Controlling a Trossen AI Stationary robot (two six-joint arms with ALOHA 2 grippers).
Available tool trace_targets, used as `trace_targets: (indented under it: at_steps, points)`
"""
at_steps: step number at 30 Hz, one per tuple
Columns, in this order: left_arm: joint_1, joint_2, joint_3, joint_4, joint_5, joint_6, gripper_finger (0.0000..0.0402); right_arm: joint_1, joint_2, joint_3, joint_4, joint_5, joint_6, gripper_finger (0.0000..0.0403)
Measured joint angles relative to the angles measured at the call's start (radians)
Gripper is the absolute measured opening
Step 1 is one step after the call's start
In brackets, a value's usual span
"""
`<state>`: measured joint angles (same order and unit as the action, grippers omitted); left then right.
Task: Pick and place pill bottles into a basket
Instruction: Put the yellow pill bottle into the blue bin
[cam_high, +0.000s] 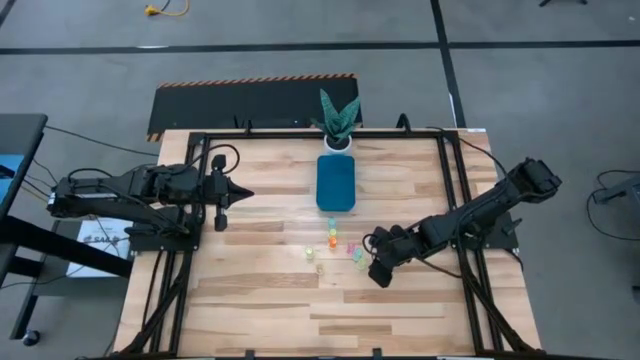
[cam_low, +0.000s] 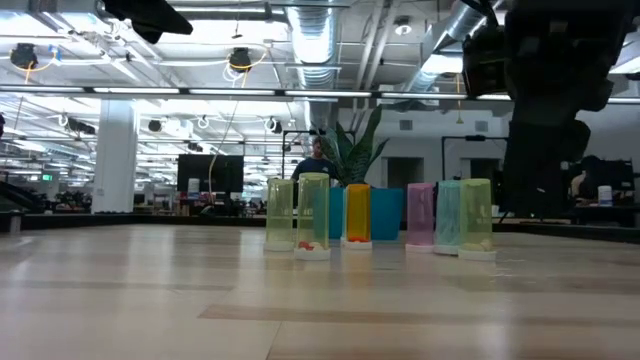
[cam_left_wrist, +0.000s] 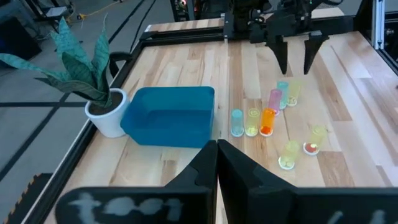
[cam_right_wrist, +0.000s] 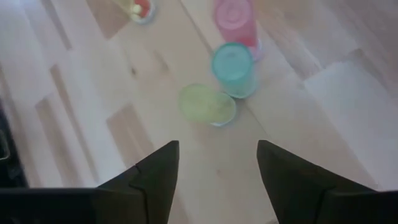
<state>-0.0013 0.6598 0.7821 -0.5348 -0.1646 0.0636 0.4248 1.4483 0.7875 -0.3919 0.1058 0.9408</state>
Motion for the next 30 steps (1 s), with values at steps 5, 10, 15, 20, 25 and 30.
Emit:
trace_targets:
  at_steps: [5,10,15,20,25,30]
  points:
    - [0.000,0.000,0.000,0.001,0.001,-0.002,0.0000,0.000,0.000,0.000,0.012,0.000,-0.002,0.0214]
    - [0.000,0.000,0.000,0.001,0.001,-0.007,0.0000,-0.015,0.000,0.000,0.012,-0.001,0.002,0.0214]
    - [0.000,0.000,0.000,0.001,0.001,-0.019,0.0000,-0.026,0.000,0.000,0.017,-0.001,0.002,0.0214]
    - [0.000,0.000,0.000,0.002,0.001,-0.020,0.0000,-0.026,0.016,-0.001,0.040,-0.003,0.002,0.0214]
    - [0.000,0.000,0.000,0.003,0.001,-0.020,0.0000,-0.026,0.049,-0.003,0.063,-0.008,0.002,0.0214]
    - [0.000,0.000,0.000,0.002,0.001,-0.019,0.0000,-0.026,0.081,0.003,0.085,-0.013,0.002,0.0214]
